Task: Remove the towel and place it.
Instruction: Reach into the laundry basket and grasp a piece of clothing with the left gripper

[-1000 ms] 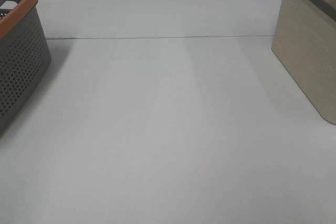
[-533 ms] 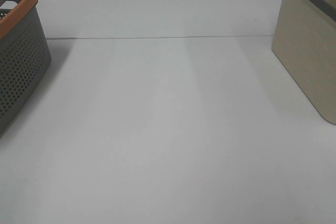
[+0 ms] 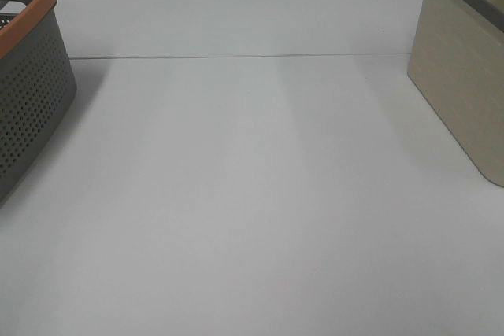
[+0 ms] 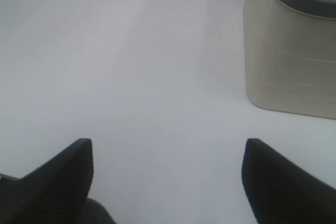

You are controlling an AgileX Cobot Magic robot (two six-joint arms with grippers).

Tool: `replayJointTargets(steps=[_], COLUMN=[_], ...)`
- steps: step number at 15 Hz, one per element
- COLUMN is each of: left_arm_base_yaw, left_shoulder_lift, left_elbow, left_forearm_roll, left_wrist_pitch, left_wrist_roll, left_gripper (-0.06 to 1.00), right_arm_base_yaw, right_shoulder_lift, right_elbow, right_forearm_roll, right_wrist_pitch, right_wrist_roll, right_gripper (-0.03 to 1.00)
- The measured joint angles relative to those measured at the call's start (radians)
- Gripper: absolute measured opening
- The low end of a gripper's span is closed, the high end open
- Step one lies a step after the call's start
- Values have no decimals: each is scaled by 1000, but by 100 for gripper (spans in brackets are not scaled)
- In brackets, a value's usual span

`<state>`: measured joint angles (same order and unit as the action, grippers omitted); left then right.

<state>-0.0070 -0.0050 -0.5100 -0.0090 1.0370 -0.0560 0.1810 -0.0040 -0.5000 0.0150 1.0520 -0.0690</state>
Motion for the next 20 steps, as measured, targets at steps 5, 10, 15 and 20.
replayJointTargets(steps=[5,10,15,20], left_arm_base_yaw=[0,0,0,0], left_shoulder_lift=[0,0,12,275], left_elbow=[0,0,-41,-166], left_forearm_roll=[0,1,80,272], left_wrist_pitch=[0,0,-26,-106], left_wrist_roll=[0,0,-62,-246], left_gripper=[82,82,82,80], right_arm_base_yaw=[0,0,0,0], right_shoulder_lift=[0,0,0,0], right_elbow=[0,0,0,0], right_forearm_roll=[0,0,0,0], right_wrist_pitch=[0,0,0,0], right_wrist_roll=[0,0,0,0], right_gripper=[76,76,76,76])
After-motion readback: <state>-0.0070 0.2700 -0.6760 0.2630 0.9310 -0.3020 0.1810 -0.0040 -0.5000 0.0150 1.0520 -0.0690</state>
